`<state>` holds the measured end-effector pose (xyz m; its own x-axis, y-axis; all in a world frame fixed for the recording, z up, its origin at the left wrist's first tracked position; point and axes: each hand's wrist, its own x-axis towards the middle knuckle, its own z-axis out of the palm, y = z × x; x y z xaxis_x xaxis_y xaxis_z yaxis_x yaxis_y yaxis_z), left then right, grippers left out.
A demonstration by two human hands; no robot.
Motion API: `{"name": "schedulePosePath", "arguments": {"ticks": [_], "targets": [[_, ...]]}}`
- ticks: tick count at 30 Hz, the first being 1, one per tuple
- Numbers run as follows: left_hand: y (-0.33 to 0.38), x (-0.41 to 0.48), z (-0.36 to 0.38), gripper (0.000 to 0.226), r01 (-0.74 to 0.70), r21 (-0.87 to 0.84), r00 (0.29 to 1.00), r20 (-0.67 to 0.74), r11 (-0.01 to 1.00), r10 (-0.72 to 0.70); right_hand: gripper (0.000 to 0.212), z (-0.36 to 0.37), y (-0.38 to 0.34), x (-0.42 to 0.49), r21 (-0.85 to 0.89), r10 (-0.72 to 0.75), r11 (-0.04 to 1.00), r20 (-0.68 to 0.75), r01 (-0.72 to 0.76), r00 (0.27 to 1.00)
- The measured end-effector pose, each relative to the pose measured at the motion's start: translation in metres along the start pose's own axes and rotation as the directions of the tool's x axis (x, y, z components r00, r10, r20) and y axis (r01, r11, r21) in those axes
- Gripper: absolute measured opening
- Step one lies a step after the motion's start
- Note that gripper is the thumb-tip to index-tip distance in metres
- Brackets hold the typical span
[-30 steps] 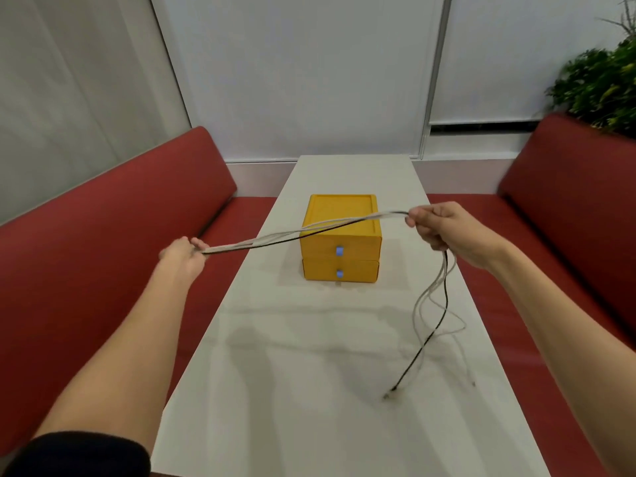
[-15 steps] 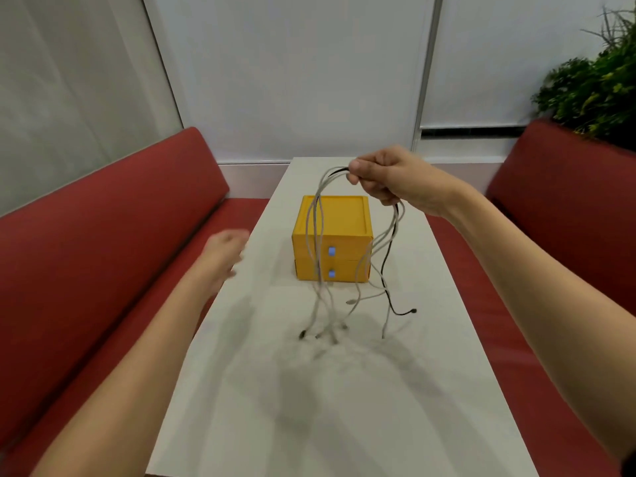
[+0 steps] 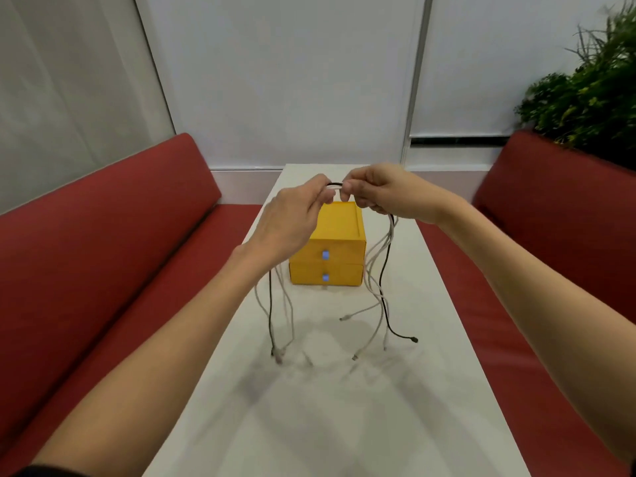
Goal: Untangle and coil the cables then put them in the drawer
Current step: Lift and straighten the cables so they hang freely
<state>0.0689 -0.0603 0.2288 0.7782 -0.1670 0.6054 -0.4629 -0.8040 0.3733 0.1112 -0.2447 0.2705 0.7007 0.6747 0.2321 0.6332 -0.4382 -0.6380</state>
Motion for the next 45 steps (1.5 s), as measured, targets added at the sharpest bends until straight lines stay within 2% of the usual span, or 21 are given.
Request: {"name": "schedulePosePath", "arguments": {"ticks": [3,6,12,18,21,25,28,30,32,36,38,39,42,43,45], "targets": [[-0.002,0.001,-0.007,0.024,-0.029,0.202,0.999,-0.032,0.979,0.037,0.024,0.002,0.016,-0.002,-0.157,-0.017,0.988,-0.056,0.008,0.998],[-0.003,0.001,-0.020,0.022,-0.013,0.248,0.995,-0.097,0.969,0.038,0.025,0.006,0.041,-0.005,-0.178,0.004,0.984,-0.132,-0.027,0.991],[-0.007,0.010,-0.038,0.024,0.129,0.226,0.959,-0.276,0.966,-0.063,0.028,0.023,0.068,-0.017,-0.086,0.092,0.989,-0.255,-0.117,0.963],[-0.021,0.014,-0.052,0.027,0.230,0.155,0.911,-0.381,0.961,-0.156,0.023,0.031,0.099,-0.039,-0.155,0.203,0.950,-0.351,-0.271,0.914],[-0.027,0.015,-0.060,0.028,0.259,0.134,0.893,-0.411,0.956,-0.184,0.024,0.035,0.118,-0.057,-0.093,0.322,0.913,-0.436,-0.398,0.840],[-0.021,0.012,-0.054,0.029,0.237,0.146,0.910,-0.379,0.961,-0.167,0.026,0.044,0.127,-0.069,0.015,0.427,0.867,-0.537,-0.498,0.727],[-0.014,0.013,-0.047,0.029,0.241,0.125,0.911,-0.371,0.962,-0.180,0.024,0.050,0.123,-0.062,0.228,0.541,0.820,-0.611,-0.525,0.579],[-0.011,0.015,-0.048,0.030,0.246,0.105,0.907,-0.376,0.964,-0.191,0.025,0.052,0.119,-0.057,0.432,0.650,0.755,-0.598,-0.494,0.470],[-0.012,0.018,-0.053,0.030,0.253,0.071,0.896,-0.393,0.965,-0.206,0.021,0.053,0.120,-0.056,0.596,0.735,0.678,-0.552,-0.430,0.392],[-0.016,0.017,-0.058,0.030,0.280,0.058,0.888,-0.396,0.958,-0.235,0.021,0.065,0.127,-0.063,0.657,0.784,0.620,-0.541,-0.429,0.303],[-0.009,0.017,-0.054,0.031,0.273,0.062,0.893,-0.388,0.960,-0.229,0.023,0.072,0.127,-0.062,0.780,0.849,0.527,-0.474,-0.337,0.232],[-0.004,0.017,-0.050,0.031,0.270,0.060,0.894,-0.386,0.961,-0.227,0.024,0.075,0.126,-0.060,0.862,0.892,0.442,-0.394,-0.250,0.221],[0.005,0.022,-0.042,0.032,0.269,0.019,0.898,-0.368,0.963,-0.243,0.035,0.083,0.123,-0.058,0.986,0.941,0.164,-0.151,-0.016,0.302],[0.006,0.024,-0.041,0.031,0.269,-0.022,0.898,-0.355,0.963,-0.259,0.038,0.084,0.123,-0.058,0.993,0.941,0.115,-0.110,0.004,0.319],[0.003,0.027,-0.040,0.030,0.261,-0.088,0.909,-0.312,0.961,-0.276,0.039,0.085,0.124,-0.062,0.988,0.941,0.130,-0.095,-0.088,0.326]]}}
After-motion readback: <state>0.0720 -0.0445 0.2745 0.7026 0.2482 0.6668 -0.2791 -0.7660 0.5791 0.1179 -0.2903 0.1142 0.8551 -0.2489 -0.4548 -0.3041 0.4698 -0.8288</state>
